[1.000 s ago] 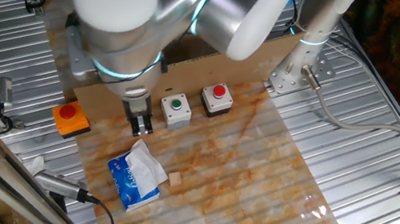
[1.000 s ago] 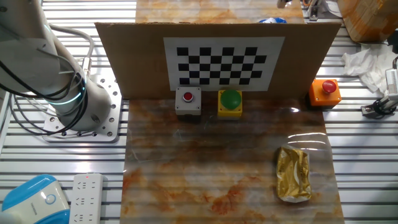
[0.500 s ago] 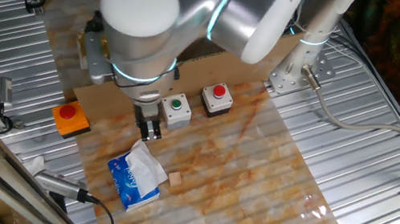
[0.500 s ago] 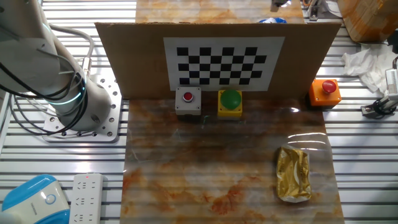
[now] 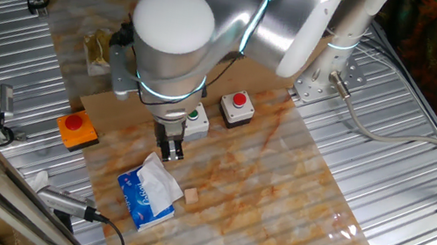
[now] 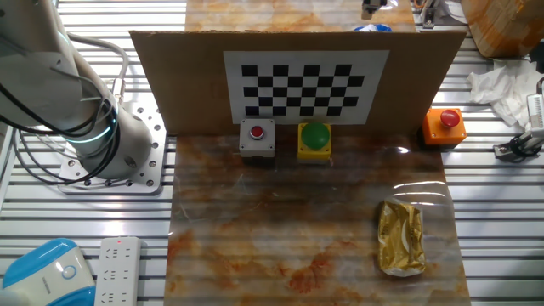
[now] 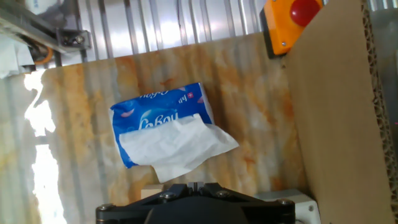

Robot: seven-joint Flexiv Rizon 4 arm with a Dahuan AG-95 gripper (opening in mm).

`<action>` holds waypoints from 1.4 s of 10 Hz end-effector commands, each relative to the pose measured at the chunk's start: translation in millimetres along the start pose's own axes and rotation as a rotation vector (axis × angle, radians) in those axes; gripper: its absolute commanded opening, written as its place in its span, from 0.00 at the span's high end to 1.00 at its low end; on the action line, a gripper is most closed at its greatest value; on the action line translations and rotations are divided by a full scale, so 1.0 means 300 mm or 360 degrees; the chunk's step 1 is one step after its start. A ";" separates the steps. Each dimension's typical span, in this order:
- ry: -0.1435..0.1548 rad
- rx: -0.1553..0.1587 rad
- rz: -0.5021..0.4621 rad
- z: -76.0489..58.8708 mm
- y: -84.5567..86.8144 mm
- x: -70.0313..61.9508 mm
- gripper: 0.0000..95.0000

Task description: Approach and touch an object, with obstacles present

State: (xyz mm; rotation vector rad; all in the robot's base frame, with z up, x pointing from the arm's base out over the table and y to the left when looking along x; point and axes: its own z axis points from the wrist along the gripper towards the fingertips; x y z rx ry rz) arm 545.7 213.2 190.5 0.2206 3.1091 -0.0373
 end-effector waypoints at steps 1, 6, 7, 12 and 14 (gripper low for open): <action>0.0003 -0.0035 0.0009 -0.001 0.005 0.004 1.00; 0.0042 -0.0068 0.0048 0.000 0.005 0.008 1.00; 0.0046 -0.0074 0.0053 0.000 0.005 0.008 1.00; 0.0159 -0.0134 0.0072 0.000 0.005 0.008 1.00; 0.0193 -0.0152 0.0074 0.000 0.005 0.008 1.00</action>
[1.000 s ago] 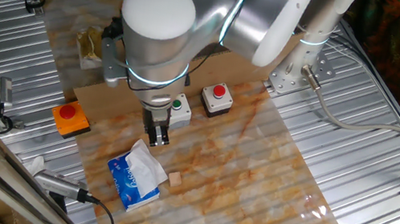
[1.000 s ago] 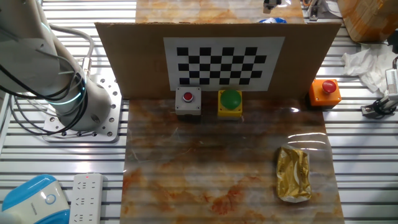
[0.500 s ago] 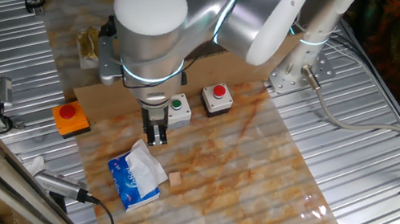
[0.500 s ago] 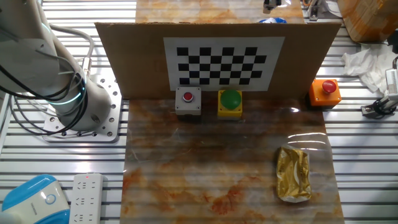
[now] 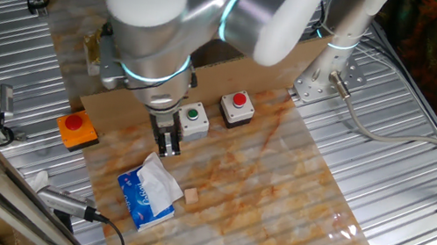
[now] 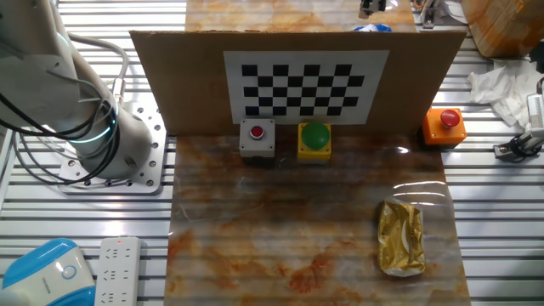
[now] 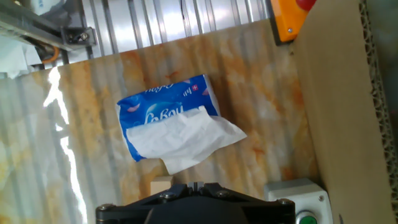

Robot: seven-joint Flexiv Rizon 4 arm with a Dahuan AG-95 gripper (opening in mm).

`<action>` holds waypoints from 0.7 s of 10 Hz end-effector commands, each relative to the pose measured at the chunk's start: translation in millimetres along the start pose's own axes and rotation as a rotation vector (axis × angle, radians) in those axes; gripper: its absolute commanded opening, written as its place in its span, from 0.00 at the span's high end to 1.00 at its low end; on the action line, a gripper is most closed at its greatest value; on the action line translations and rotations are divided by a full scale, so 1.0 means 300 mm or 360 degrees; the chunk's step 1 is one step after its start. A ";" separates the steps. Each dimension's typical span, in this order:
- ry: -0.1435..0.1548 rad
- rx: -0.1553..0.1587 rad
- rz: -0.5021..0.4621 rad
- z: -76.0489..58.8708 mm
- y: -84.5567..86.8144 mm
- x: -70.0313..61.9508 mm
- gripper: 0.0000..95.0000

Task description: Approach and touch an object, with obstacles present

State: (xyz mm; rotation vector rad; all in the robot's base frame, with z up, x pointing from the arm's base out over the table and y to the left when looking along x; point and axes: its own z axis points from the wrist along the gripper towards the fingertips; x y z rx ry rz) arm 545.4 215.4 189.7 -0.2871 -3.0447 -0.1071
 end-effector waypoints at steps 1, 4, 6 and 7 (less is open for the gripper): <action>0.0032 -0.0022 0.0002 -0.002 -0.003 0.006 1.00; 0.0095 -0.0029 -0.0010 -0.002 -0.003 0.006 1.00; 0.0119 -0.0029 0.0013 -0.002 -0.003 0.006 1.00; 0.0120 -0.0030 0.0024 -0.002 -0.003 0.006 1.00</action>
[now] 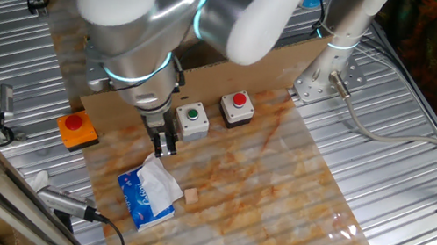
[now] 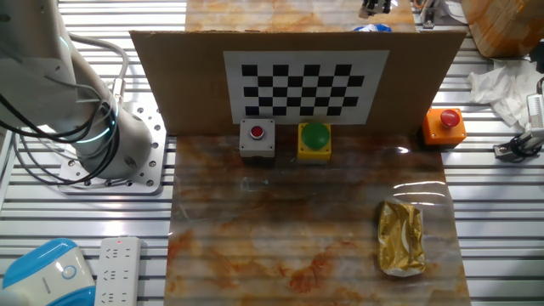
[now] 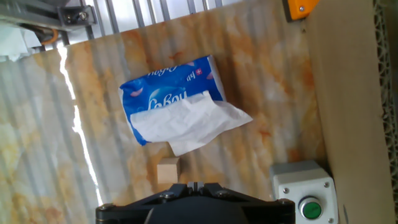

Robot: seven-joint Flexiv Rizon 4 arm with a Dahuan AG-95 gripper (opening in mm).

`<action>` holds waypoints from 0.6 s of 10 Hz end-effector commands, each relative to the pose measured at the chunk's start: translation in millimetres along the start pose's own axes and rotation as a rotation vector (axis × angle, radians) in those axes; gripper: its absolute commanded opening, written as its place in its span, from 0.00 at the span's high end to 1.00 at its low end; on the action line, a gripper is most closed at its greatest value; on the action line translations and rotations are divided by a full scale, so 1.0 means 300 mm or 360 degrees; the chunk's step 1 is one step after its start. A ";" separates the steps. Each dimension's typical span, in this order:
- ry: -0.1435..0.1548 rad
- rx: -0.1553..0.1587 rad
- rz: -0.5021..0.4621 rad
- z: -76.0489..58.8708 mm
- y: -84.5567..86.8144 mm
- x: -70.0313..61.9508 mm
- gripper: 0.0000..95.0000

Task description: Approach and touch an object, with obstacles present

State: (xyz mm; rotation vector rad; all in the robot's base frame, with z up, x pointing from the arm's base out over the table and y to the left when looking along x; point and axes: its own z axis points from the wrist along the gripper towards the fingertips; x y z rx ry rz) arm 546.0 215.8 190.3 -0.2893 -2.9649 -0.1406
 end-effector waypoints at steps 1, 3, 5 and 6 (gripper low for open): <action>-0.0008 -0.0006 0.0015 0.001 -0.005 0.007 1.00; -0.0004 -0.0001 0.0022 0.001 -0.005 0.007 1.00; 0.0004 0.0003 0.0029 0.001 -0.005 0.007 1.00; 0.0005 0.0001 0.0032 0.001 -0.005 0.007 1.00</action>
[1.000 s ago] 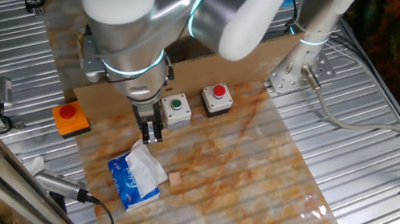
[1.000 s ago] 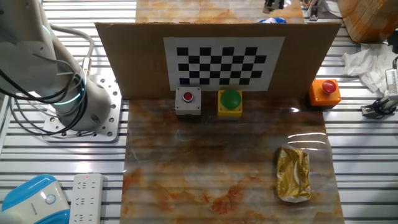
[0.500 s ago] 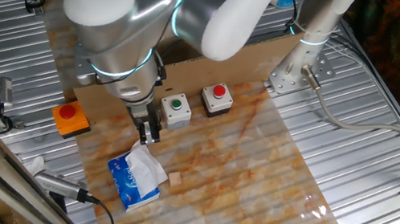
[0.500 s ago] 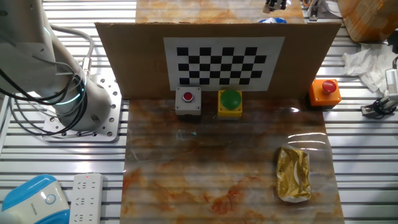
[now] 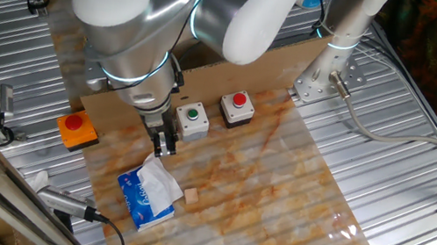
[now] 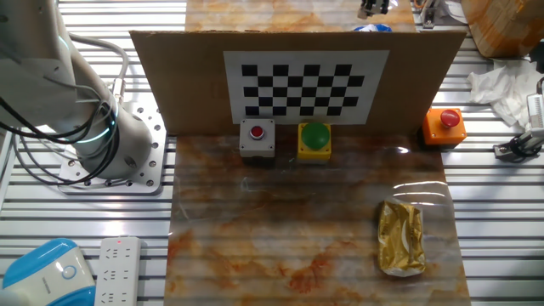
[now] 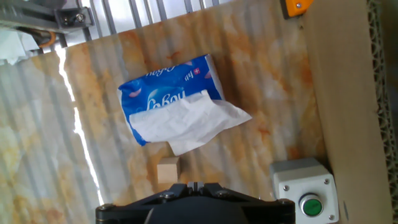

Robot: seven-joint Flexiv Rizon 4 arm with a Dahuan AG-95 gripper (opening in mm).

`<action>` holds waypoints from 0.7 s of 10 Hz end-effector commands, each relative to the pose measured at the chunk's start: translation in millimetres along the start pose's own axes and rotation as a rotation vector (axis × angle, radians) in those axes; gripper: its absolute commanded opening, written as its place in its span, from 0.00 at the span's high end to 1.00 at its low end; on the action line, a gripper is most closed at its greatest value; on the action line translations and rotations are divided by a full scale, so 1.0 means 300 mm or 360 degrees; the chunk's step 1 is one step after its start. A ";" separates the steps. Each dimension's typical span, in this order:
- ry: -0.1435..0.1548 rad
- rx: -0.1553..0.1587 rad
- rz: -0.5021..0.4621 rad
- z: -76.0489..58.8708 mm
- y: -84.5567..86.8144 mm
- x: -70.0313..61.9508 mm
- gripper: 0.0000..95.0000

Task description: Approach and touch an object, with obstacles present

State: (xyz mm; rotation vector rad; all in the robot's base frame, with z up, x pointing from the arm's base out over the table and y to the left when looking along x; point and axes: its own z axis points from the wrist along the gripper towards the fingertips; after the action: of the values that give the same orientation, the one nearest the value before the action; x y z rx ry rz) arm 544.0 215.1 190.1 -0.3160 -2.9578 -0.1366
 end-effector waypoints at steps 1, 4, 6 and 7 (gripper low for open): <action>-0.0003 -0.0001 0.0006 -0.001 -0.001 0.001 1.00; 0.0005 -0.0008 0.0026 0.014 -0.011 0.005 1.00; -0.0004 -0.0006 0.0020 0.048 -0.026 0.001 1.00; -0.0009 0.0002 0.0019 0.069 -0.030 -0.006 1.00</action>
State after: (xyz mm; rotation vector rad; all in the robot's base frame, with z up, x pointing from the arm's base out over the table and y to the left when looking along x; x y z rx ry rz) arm 540.9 207.4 166.1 -0.3321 -2.9641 -0.1333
